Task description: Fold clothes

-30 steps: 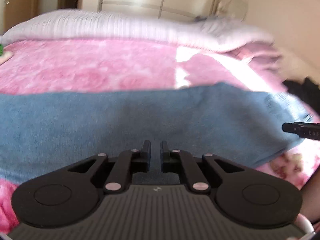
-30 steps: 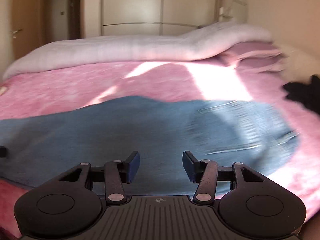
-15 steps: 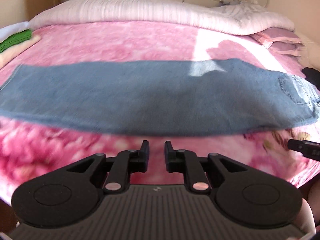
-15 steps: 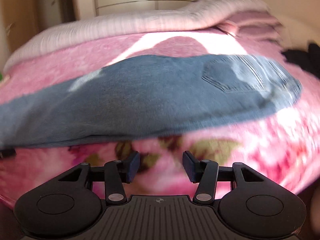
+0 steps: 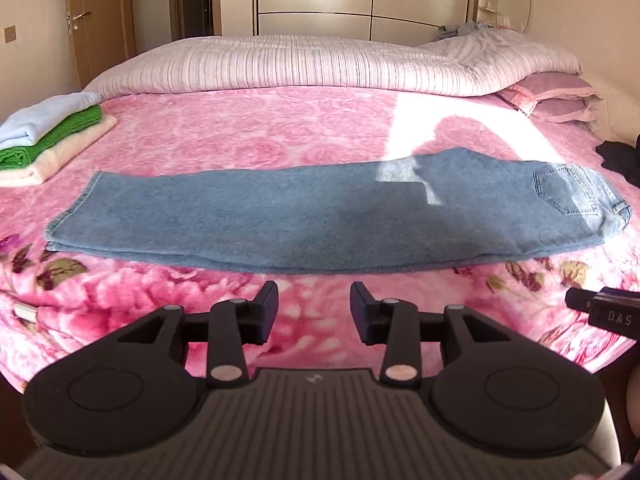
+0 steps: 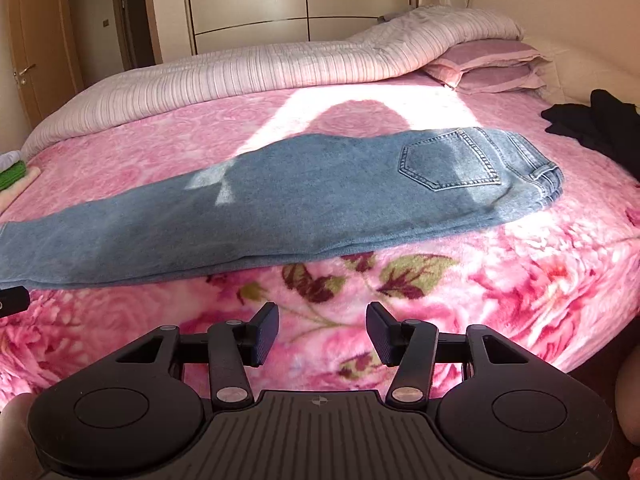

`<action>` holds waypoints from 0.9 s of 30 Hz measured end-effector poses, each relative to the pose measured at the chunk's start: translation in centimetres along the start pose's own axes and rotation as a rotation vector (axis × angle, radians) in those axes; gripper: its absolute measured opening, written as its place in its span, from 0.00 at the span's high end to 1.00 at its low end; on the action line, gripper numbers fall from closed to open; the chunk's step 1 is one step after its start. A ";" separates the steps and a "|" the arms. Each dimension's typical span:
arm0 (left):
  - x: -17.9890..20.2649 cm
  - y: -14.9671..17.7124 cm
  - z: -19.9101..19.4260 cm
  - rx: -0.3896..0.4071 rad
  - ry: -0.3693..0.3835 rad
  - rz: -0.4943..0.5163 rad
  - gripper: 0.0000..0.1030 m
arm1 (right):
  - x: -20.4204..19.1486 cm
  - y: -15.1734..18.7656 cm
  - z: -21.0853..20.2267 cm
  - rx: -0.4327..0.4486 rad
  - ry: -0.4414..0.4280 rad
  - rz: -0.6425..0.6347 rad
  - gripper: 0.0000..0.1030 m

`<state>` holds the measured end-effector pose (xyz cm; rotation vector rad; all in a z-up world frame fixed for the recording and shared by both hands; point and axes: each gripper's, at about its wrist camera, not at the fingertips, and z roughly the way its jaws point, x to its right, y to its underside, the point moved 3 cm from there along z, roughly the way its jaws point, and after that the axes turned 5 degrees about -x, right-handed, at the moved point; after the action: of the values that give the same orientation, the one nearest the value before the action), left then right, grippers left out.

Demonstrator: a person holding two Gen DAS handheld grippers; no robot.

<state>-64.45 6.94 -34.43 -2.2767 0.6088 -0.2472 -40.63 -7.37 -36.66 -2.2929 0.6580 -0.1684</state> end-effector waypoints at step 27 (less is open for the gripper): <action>-0.1 1.8 -4.8 0.059 -0.028 0.025 0.55 | -2.1 1.3 -6.2 0.079 0.047 -0.042 0.40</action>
<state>-66.87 2.94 -32.32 -2.2105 0.6073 -0.2182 -44.93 -10.96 -32.92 -2.2335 0.6166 -0.2637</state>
